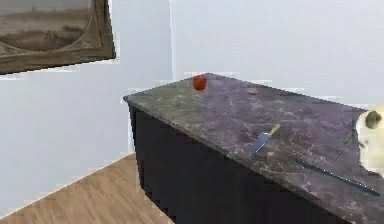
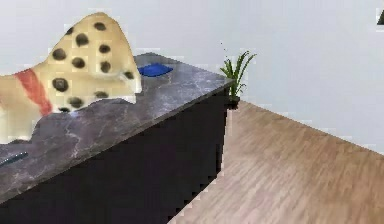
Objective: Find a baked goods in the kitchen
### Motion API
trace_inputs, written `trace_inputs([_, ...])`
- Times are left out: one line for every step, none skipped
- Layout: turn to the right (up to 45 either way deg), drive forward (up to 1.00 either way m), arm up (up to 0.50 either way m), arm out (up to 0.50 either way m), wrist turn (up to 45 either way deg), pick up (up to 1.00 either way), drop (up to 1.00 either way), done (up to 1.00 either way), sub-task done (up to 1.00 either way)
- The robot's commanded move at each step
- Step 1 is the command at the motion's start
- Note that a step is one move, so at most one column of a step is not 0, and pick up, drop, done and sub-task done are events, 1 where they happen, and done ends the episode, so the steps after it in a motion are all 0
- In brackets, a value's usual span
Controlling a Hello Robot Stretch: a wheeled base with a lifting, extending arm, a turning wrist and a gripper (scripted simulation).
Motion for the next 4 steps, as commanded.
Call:
trace_inputs([0.0, 0.40, 0.00, 0.00, 0.0, 0.00, 0.00, 0.00, 0.00])
trace_inputs([21.0, 0.00, 0.00, 0.00, 0.0, 0.00, 0.00, 0.00, 0.00])
trace_inputs([0.0, 1.00, 0.00, 0.00, 0.0, 0.00, 0.00, 0.00, 0.00])
trace_inputs([0.0, 0.00, 0.00, 0.00, 0.0, 0.00, 0.00, 1.00, 0.00])
